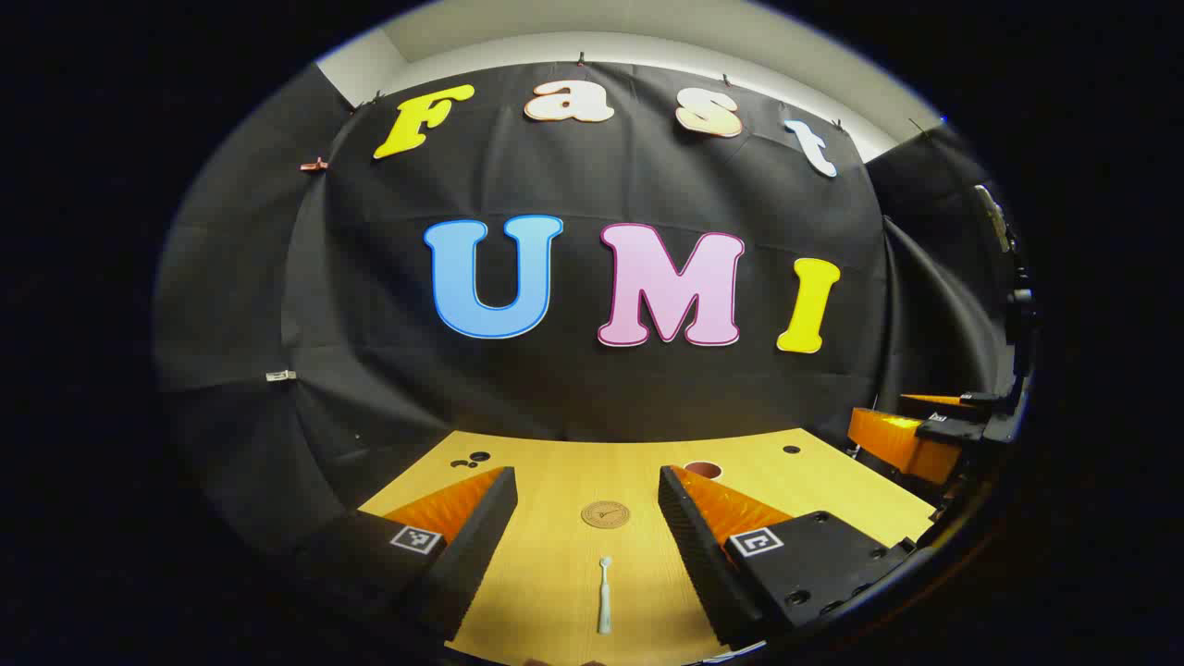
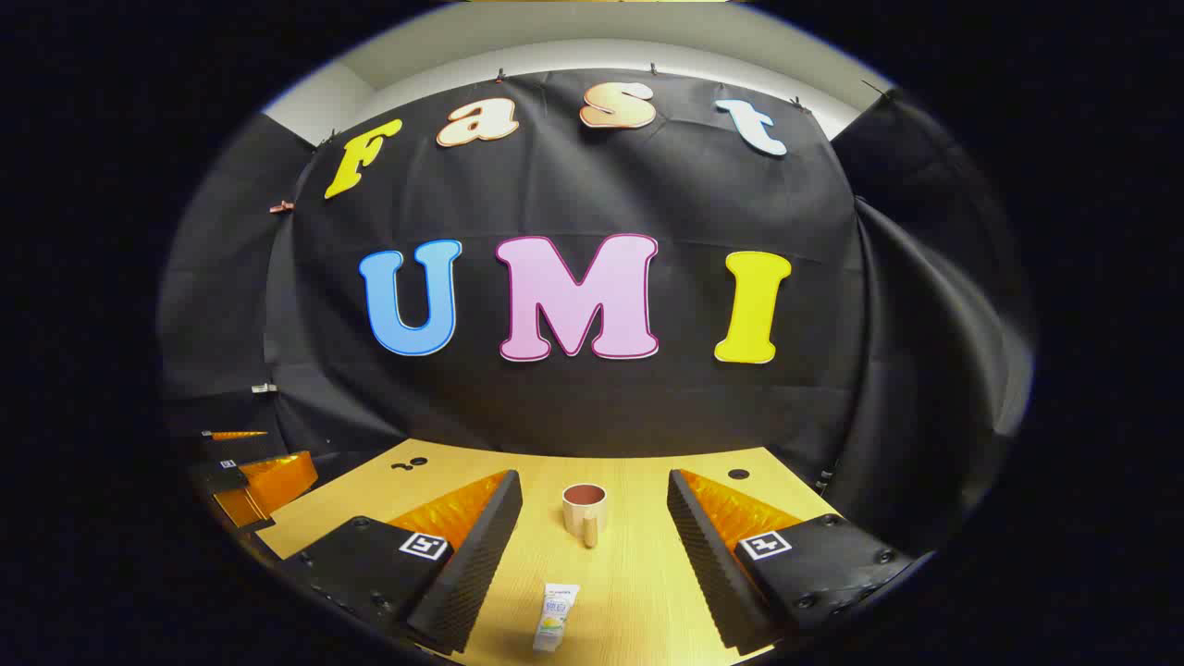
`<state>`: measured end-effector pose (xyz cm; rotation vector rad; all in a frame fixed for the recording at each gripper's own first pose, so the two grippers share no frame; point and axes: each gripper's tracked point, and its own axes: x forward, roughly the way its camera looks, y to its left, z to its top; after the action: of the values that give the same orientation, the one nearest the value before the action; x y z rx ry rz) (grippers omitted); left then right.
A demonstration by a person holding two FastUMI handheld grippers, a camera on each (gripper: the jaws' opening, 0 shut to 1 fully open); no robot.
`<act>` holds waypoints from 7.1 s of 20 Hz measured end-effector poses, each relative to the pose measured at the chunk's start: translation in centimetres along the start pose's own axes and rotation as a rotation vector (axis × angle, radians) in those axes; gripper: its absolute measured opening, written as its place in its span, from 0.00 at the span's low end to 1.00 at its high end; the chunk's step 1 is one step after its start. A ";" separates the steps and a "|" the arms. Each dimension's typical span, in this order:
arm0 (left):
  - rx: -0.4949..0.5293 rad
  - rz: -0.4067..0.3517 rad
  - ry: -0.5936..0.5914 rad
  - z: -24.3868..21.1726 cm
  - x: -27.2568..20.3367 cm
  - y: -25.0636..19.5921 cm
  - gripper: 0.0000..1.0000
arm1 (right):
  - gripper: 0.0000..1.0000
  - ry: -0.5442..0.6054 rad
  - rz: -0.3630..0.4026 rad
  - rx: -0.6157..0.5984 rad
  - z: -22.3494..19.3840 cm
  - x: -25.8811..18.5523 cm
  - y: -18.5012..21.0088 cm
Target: Put the toothbrush and toothpaste on the desktop into the cup, then pick up the cup and place it on the coaster on the desktop.
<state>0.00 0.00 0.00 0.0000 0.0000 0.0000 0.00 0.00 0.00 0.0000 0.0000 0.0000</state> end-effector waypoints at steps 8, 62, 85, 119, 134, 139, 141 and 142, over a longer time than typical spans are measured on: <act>0.013 -0.010 0.035 -1.4 0.7 -0.7 0.97 | 0.97 0.056 -0.010 0.014 -1.8 0.9 -1.2; -0.036 0.251 0.382 -13.7 5.0 5.5 0.97 | 1.00 1.018 0.134 0.012 -32.1 5.3 4.2; -0.008 0.198 0.440 -17.0 1.6 8.1 0.98 | 0.35 1.120 0.108 -0.043 -33.3 4.6 5.4; 0.038 -0.025 0.953 -31.5 11.5 1.1 0.82 | 0.15 0.936 0.188 0.112 -24.6 1.4 -4.6; 0.086 -0.110 1.122 -31.4 11.7 -1.3 0.09 | 0.15 0.959 0.244 0.157 -25.6 4.1 -3.4; 0.070 -0.123 1.076 -31.1 11.6 -1.2 0.07 | 0.15 0.924 0.244 0.135 -24.3 5.0 -2.7; 0.047 -0.125 1.034 -30.5 11.5 -1.5 0.07 | 0.15 0.889 0.253 0.128 -23.0 6.1 -2.3; 0.032 -0.128 1.011 -29.9 11.3 -1.6 0.07 | 0.15 0.867 0.254 0.125 -22.2 6.9 -2.2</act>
<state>11.32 -1.59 -29.88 0.0318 1.0111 -0.1278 6.90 -2.19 -22.20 0.1251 0.8667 0.2539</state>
